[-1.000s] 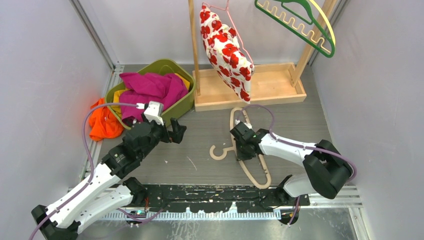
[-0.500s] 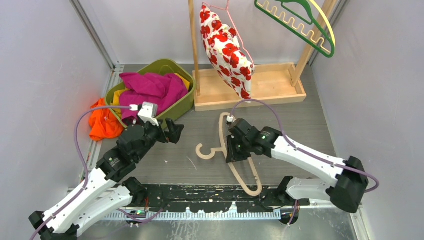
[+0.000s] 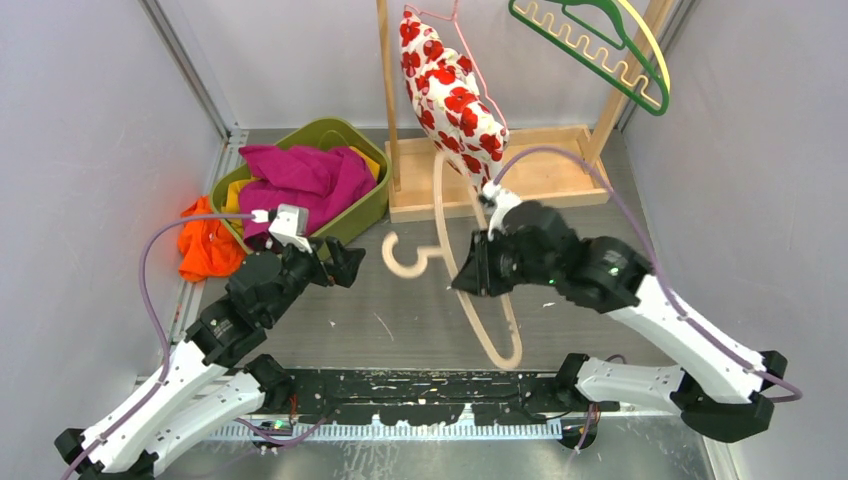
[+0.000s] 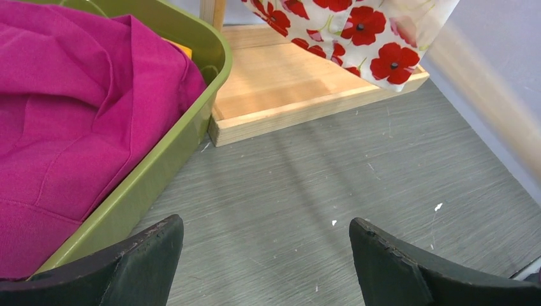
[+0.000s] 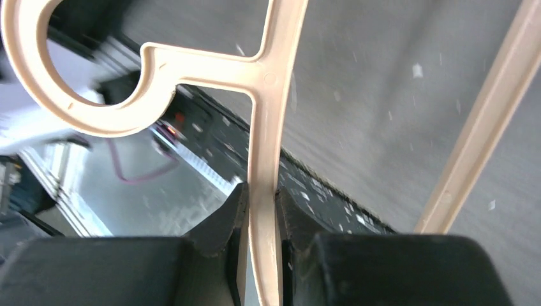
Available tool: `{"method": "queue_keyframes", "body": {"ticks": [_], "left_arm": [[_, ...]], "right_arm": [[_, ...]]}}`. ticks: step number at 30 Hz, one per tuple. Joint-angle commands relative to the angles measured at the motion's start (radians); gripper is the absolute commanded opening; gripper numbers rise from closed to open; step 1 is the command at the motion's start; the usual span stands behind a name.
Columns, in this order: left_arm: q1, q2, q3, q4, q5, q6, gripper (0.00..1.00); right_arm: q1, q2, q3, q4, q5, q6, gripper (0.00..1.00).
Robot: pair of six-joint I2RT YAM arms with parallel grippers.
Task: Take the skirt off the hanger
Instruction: Pick up the hanger at the center of the board.
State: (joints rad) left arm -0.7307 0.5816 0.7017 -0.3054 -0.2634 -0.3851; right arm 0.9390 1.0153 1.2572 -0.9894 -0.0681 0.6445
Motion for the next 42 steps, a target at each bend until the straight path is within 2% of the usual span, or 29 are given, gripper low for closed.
{"method": "queue_keyframes", "body": {"ticks": [1, 7, 11, 20, 25, 30, 34, 37, 42], "left_arm": [[0.003, -0.012, 0.065, 0.026, 0.019, 0.008, 1.00], [0.002, -0.021, 0.077, -0.005, 0.038, 0.002, 0.99], [0.003, -0.039, 0.074, 0.001, 0.036, -0.003, 0.98], [0.003, -0.045, 0.088, -0.005, 0.047, -0.005, 0.98], [0.004, 0.027, 0.143, 0.026, 0.064, 0.025, 0.98], [0.003, 0.133, 0.228, 0.224, 0.203, 0.000, 1.00], [0.003, 0.217, 0.204, 0.572, 0.331, -0.099, 1.00], [-0.004, 0.284, 0.184, 0.815, 0.337, -0.182, 1.00], [-0.046, 0.344, 0.180, 0.989, 0.287, -0.195, 0.99]], "right_arm": [[0.004, 0.038, 0.289, -0.025, 0.088, -0.107, 0.01], [0.004, 0.124, 0.621, -0.062, 0.091, -0.158, 0.01], [0.004, 0.145, 0.772, -0.092, 0.184, -0.195, 0.01], [0.002, 0.174, 0.803, -0.061, 0.371, -0.321, 0.01], [-0.006, 0.210, 0.783, -0.045, 0.328, -0.317, 0.01], [-0.009, 0.183, 0.688, 0.021, 0.309, -0.300, 0.01], [-0.009, 0.160, 0.639, 0.073, 0.296, -0.299, 0.01], [-0.009, 0.165, 0.633, 0.097, 0.316, -0.308, 0.01], [-0.008, 0.159, 0.584, 0.200, 0.350, -0.317, 0.01]]}}
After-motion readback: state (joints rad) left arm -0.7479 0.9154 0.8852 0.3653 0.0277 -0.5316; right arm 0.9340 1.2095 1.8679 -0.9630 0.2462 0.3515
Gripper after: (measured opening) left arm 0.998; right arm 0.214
